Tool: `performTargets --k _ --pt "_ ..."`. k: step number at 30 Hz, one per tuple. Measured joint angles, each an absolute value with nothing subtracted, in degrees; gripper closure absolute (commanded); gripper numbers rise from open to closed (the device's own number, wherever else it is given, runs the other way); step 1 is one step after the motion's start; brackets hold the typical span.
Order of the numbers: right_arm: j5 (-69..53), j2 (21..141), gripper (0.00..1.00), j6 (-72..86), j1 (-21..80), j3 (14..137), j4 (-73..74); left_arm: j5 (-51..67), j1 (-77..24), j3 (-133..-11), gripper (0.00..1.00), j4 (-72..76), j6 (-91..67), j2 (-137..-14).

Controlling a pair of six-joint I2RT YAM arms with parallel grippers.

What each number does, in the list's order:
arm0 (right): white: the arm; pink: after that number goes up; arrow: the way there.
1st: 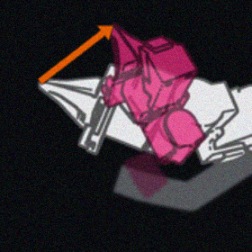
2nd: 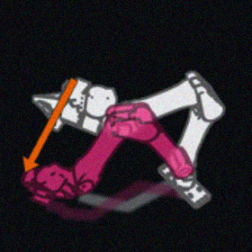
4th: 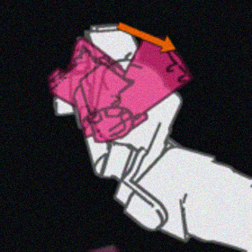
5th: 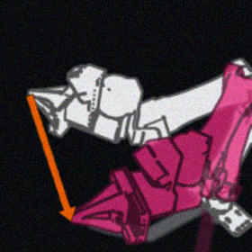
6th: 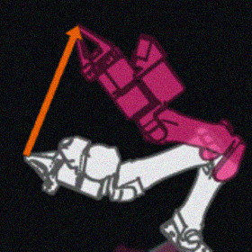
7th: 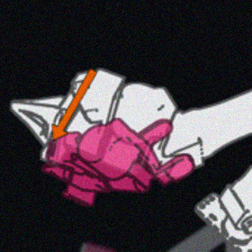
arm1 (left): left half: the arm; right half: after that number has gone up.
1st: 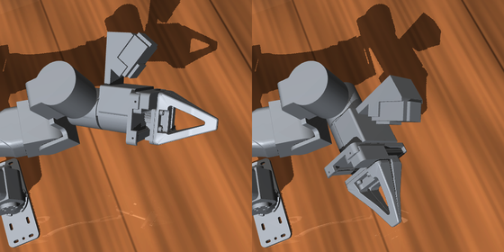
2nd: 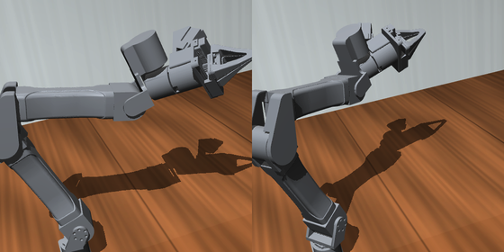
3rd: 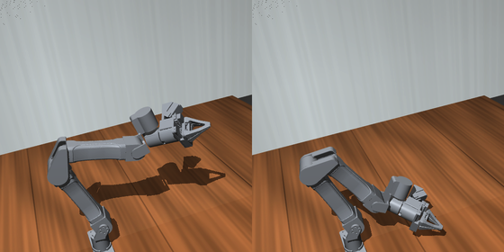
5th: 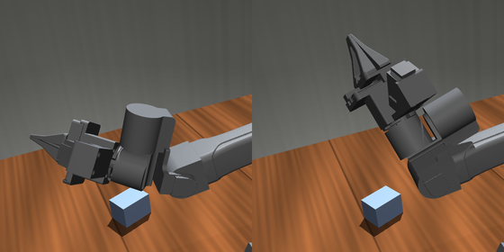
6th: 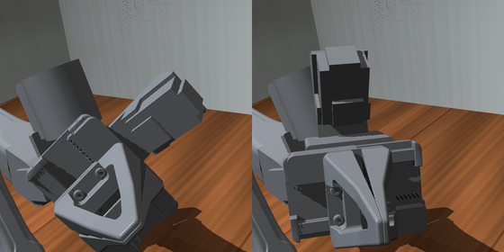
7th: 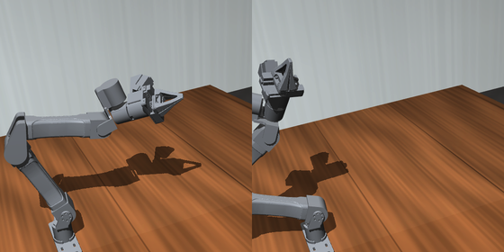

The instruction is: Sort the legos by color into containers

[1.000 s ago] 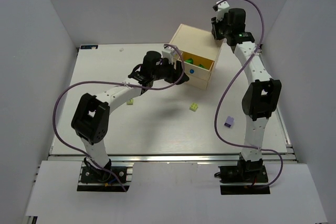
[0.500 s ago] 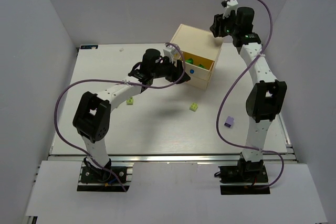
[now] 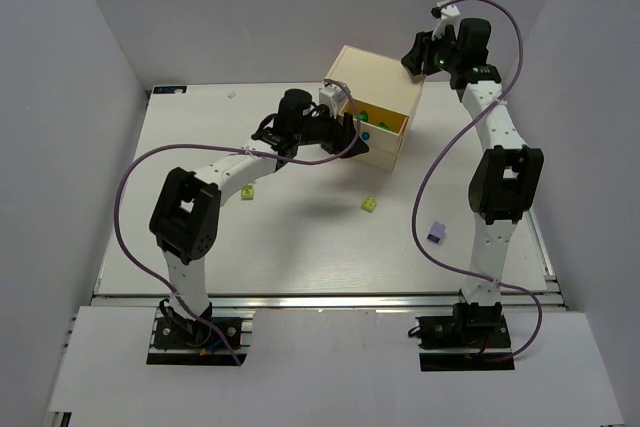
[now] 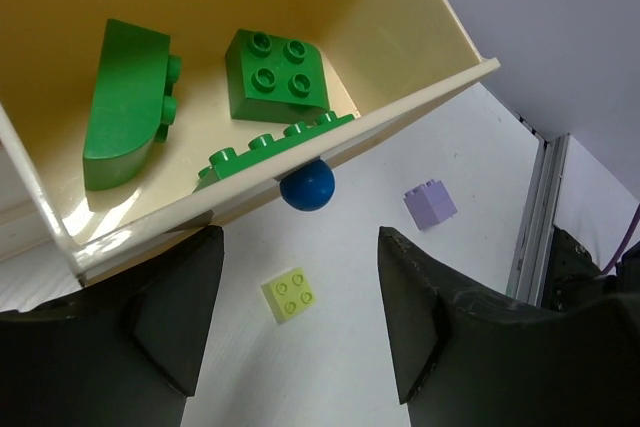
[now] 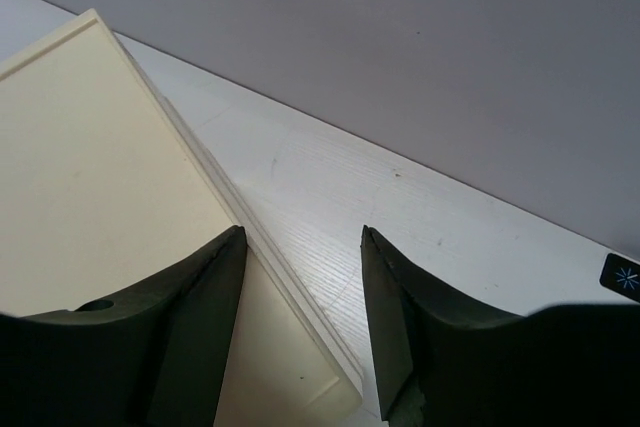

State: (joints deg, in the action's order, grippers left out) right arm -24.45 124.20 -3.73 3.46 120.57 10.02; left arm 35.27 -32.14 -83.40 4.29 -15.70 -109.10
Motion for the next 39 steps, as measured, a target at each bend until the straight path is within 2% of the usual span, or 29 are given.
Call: performTargets --k 12,39 --pt "-34.94 126.19 0.48 -5.56 2.09 124.09 14.44 36.84 -32.14 -87.88 0.27 3.16 -15.51 -112.77" --pt "-38.39 129.32 0.48 -18.31 1.15 132.18 23.9 28.38 -33.56 -94.65 0.29 -0.25 -18.94 -116.36"
